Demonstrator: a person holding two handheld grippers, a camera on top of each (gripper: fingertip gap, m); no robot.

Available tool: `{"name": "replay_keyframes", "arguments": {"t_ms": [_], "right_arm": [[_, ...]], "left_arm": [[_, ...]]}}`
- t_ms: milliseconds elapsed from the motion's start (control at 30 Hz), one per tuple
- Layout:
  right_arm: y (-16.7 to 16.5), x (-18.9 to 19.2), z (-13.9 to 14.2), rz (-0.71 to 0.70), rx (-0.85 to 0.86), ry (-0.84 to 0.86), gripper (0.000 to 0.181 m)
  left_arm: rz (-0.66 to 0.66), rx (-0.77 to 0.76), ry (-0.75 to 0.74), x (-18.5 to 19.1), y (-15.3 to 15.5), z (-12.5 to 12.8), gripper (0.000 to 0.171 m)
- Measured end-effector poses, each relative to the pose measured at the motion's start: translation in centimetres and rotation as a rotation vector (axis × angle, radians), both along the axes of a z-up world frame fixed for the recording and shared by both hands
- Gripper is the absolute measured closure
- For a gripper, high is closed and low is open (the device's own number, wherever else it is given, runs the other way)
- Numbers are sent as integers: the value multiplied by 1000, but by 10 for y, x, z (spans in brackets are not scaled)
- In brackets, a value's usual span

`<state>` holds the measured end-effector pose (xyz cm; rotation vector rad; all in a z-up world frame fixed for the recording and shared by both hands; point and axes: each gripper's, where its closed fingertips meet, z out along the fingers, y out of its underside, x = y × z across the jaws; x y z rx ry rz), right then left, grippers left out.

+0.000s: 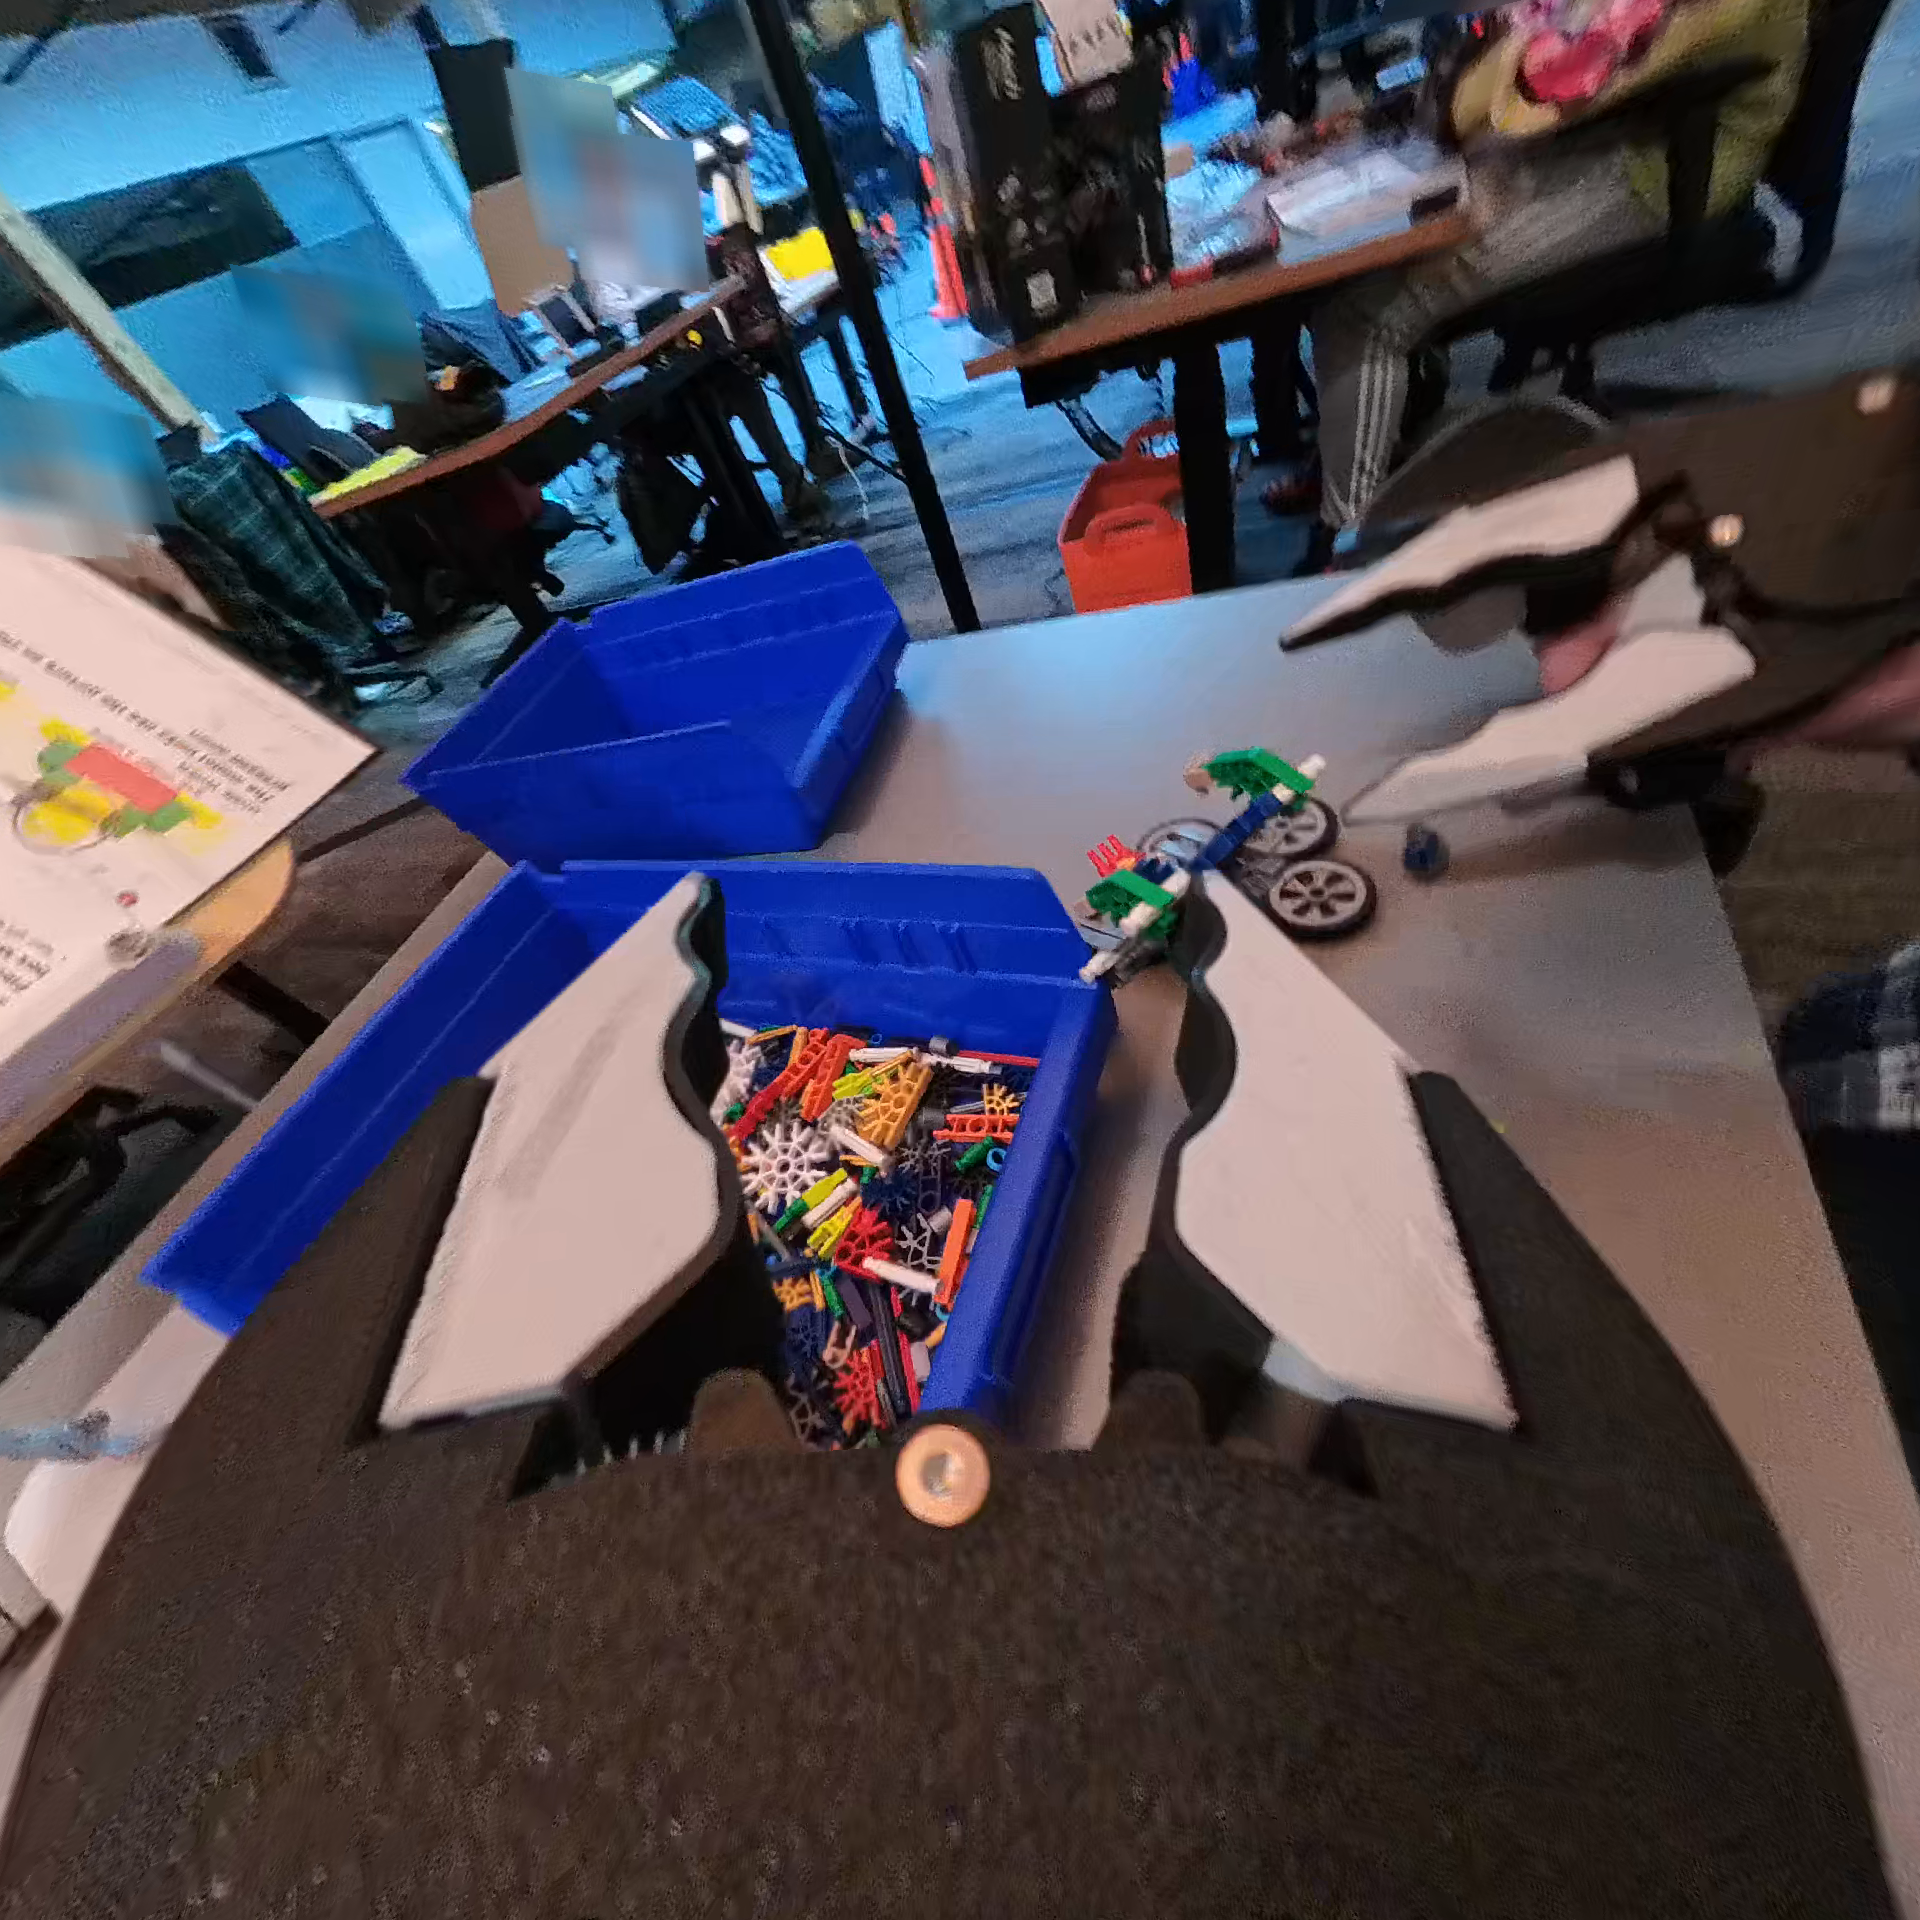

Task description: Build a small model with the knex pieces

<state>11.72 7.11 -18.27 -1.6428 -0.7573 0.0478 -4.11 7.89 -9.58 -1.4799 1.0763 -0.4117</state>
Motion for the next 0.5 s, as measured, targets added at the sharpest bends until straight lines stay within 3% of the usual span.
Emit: {"name": "replay_keyframes", "arguments": {"t_ms": [100,333,500], "right_arm": [[2,-1,11,20,11,-4,125],[2,-26,16,149,-8,-67,127],[4,-36,11,195,21,-192,134]], "left_arm": [[-71,30,118,14,0,-13,87],[-276,19,264,38,-2,-40,97],[-331,33,388,58,3,-69,110]]}}
